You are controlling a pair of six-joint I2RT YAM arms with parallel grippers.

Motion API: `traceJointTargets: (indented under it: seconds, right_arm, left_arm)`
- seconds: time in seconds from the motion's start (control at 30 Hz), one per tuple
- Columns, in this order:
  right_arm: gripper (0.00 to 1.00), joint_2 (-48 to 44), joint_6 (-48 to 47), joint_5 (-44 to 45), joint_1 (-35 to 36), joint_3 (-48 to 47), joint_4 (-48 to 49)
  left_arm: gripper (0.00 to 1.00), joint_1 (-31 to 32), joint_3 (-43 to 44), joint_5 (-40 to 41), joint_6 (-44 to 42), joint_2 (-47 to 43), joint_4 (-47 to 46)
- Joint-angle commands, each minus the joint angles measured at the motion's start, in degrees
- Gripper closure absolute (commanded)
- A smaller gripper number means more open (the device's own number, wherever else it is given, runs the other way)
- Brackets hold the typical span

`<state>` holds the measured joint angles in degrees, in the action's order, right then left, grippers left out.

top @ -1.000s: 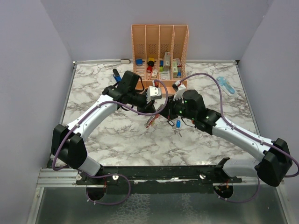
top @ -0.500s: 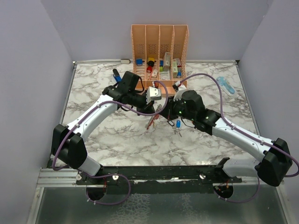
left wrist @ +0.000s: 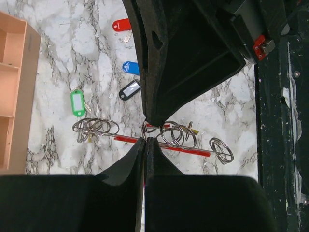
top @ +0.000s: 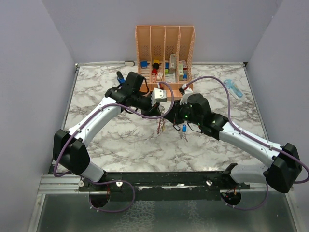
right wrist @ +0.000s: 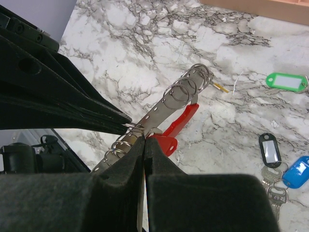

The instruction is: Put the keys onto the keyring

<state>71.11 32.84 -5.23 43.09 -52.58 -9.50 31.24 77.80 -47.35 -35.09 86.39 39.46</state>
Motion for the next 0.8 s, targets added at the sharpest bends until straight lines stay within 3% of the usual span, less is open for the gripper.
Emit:
traceJointTargets:
  seconds: [0.0,0.17,0.23,0.33,0.43,0.6,0.77]
  right_arm:
    - [0.99,0.26,0.55,0.21,0.15,-0.87,0.48]
    - [0.96,-0.83,0.73,-1.17,0.15,-0.19,0.13]
    - [0.89,-1.97,0.51,-0.66,0.15,0.19,-0.8]
    - [0.67,-4.61,-0.29,1.91,0.15,0.87,-3.1]
    - [0.6,-7.19,-1.56,5.17,0.15,0.52,-6.51]
    - [0.6,-11.24,-7.24,7.17,0.14,-0.04,-7.85]
    - [0.68,-15.22,-17.25,0.15,0.1,2.13,-3.25]
  left_arm:
    - [1.0,0.31,1.26,-4.06,-0.57,-1.56,0.53]
    - [1.0,0.31,0.79,-3.93,-0.65,-1.41,0.04]
    - [1.0,0.31,0.65,-3.99,-0.71,-1.31,-0.05]
    - [1.0,0.31,0.83,-4.16,-1.01,-1.05,-0.04]
    - [1.0,0.31,1.13,-4.67,-1.32,-0.82,0.29]
    - [1.0,0.31,1.48,-6.87,-1.91,-0.38,0.73]
    - [1.0,0.31,1.45,-11.65,-2.08,-0.02,0.38]
